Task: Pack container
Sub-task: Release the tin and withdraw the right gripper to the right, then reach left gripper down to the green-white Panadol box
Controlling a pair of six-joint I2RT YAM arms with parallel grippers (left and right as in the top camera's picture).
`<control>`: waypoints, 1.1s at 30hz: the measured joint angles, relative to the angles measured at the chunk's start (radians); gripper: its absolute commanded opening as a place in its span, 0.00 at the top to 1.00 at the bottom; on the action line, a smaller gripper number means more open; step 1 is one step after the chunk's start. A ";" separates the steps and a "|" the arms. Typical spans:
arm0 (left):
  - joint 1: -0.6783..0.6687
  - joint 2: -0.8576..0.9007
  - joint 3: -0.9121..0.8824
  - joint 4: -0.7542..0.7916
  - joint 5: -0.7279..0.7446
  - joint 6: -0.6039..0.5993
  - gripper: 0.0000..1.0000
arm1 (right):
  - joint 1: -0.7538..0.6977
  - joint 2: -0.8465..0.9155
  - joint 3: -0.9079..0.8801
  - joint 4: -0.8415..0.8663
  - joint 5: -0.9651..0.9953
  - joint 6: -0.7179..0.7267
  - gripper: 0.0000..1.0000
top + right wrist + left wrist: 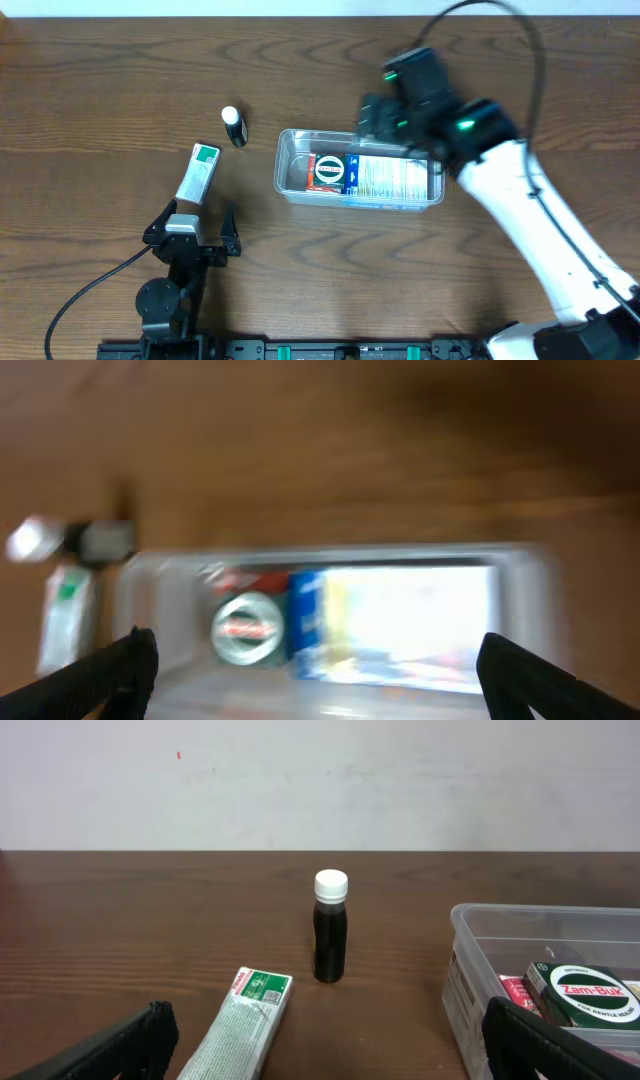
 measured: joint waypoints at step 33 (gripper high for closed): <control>0.071 0.399 0.424 -0.313 0.094 -0.061 0.02 | -0.771 0.134 0.000 -0.145 -0.074 -0.042 0.01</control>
